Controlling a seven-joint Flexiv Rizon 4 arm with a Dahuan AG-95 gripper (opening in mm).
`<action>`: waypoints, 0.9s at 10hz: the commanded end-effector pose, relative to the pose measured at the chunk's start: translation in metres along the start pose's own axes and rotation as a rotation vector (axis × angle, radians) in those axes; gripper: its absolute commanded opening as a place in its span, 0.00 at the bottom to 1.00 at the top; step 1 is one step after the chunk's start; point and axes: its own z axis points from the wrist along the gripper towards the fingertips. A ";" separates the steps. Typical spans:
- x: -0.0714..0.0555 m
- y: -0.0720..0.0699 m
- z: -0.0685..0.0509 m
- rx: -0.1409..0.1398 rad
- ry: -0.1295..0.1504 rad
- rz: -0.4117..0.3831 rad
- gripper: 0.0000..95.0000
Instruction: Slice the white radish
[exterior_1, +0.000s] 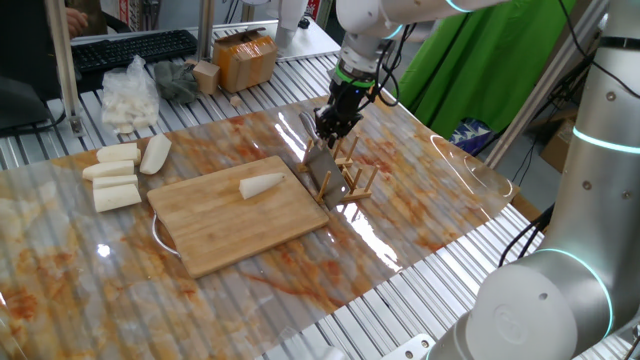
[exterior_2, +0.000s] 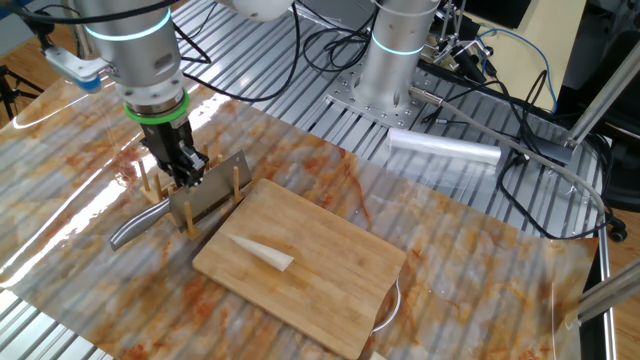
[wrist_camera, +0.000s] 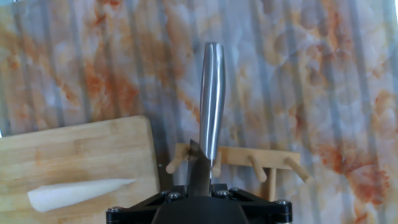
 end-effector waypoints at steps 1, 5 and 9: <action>-0.001 -0.002 0.003 -0.005 -0.001 0.000 0.40; 0.005 -0.003 0.012 -0.023 0.001 0.012 0.40; 0.015 0.001 0.025 -0.038 -0.012 0.024 0.40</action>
